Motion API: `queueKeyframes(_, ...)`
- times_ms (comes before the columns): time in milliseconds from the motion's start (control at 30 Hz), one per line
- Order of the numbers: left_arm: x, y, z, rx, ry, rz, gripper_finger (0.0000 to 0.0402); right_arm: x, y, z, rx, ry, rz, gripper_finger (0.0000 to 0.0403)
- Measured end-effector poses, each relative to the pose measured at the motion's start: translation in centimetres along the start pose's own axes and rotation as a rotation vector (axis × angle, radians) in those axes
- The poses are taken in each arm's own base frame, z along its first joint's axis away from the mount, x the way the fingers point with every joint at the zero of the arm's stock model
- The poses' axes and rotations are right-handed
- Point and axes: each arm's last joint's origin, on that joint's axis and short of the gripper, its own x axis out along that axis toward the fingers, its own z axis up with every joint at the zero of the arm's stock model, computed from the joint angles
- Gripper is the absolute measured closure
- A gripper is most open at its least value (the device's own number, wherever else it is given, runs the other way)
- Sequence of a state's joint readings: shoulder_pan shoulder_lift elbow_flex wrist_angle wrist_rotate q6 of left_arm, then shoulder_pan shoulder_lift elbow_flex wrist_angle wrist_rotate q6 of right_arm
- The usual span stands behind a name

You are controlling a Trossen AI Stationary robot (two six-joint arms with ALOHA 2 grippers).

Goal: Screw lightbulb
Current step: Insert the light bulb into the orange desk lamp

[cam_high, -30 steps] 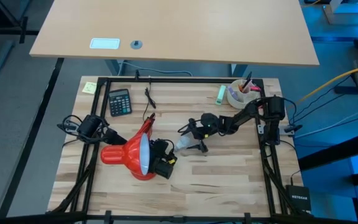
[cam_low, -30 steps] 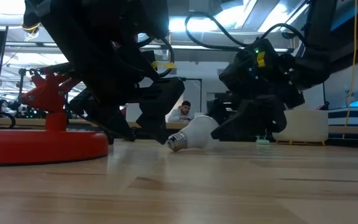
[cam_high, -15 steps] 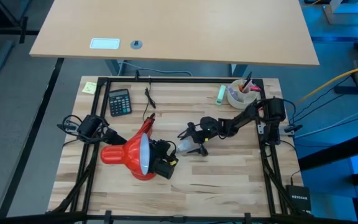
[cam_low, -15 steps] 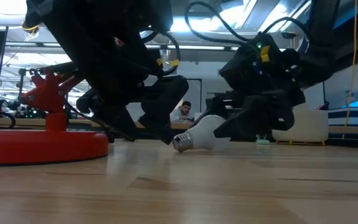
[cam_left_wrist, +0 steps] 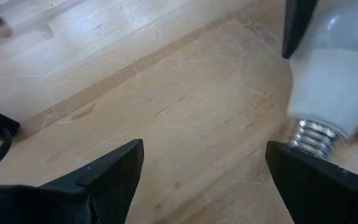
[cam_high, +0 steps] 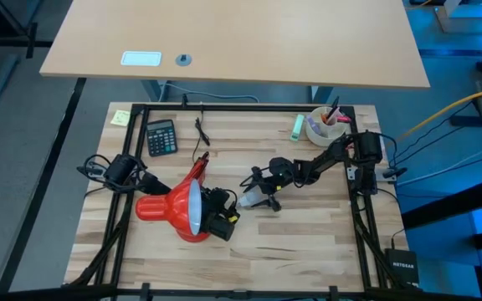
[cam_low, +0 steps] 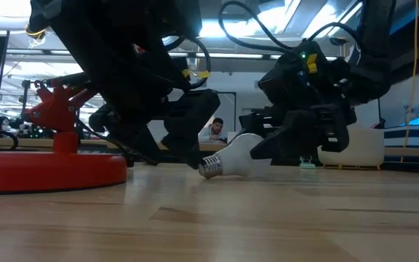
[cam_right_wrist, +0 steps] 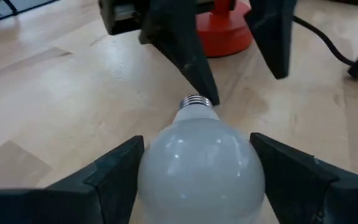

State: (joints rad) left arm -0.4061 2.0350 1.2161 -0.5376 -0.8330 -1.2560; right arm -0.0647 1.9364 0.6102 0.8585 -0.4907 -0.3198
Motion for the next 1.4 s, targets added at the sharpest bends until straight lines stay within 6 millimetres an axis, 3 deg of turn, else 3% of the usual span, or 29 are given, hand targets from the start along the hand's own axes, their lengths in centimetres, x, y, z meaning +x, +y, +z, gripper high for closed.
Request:
queueKeyframes(267, 0.0, 0.1, 0.0, 0.007, 0.002, 0.007, 0.0073, 0.9, -0.1, -1.1, 0.048, -0.079, 0.012, 0.0110)
queueKeyframes(967, 0.0, 0.0, 0.0, -0.003, 0.000, -0.003, 0.0073, 1.1, 0.4, -2.6, 0.093, -0.018, 0.056, 0.0093)
queueKeyframes(1400, 0.0, 0.0, 0.0, 0.007, 0.002, 0.000, 0.0073, 1.3, 0.2, -2.0, 0.114, -0.032, 0.114, 0.0077)
